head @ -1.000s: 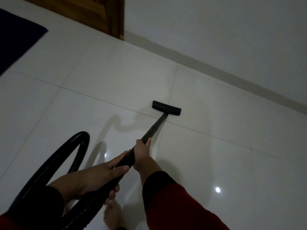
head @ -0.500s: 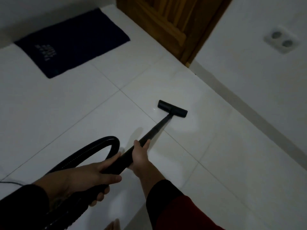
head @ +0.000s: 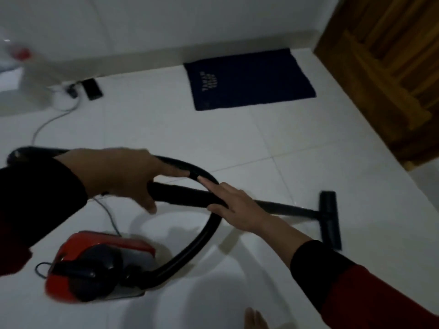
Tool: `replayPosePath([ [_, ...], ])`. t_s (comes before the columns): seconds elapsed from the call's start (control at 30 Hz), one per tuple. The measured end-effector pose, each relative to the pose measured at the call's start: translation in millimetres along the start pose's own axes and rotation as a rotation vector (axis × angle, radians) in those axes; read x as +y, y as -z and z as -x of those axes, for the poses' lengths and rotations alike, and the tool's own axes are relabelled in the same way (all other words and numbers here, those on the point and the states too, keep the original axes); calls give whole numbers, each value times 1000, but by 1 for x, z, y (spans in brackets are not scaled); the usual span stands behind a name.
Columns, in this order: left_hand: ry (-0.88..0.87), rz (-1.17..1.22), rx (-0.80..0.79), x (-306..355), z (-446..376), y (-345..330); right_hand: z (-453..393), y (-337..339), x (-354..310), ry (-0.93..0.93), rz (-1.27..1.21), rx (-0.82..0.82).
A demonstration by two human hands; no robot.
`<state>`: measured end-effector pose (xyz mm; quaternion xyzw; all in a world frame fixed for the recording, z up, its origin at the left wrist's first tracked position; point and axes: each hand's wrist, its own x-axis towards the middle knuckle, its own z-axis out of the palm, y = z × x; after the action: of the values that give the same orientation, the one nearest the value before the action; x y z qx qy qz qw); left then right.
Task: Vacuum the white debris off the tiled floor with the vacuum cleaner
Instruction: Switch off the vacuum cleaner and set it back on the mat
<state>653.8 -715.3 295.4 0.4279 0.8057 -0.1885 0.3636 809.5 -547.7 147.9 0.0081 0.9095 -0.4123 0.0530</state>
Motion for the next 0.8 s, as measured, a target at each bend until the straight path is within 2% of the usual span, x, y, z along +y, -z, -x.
replayPosePath([
  [0.03,56,-142,135,-11,4,-9,-11,-7,0,52,-12,7],
  [0.1,47,-359,593,-34,12,-33,-28,-21,0,139,-20,14],
  [0.17,34,-321,1059,-53,21,-66,-42,-35,-4,216,-25,20],
  [0.2,90,-270,1218,-62,21,-87,-48,-42,-7,252,-14,15],
  [0.27,261,-107,1392,-75,13,-130,-59,-58,-12,328,40,-12],
  [0.33,362,70,1516,-81,-1,-164,-67,-76,-18,402,118,-44],
  [0.43,345,190,1700,-100,-23,-209,-75,-113,-28,468,143,-44],
  [0.53,356,245,1792,-125,-39,-252,-80,-155,-32,490,113,-44],
  [0.7,408,337,1775,-156,-34,-316,-92,-223,-40,568,212,10],
  [0.8,466,409,1718,-167,-17,-345,-91,-253,-66,534,269,25],
])
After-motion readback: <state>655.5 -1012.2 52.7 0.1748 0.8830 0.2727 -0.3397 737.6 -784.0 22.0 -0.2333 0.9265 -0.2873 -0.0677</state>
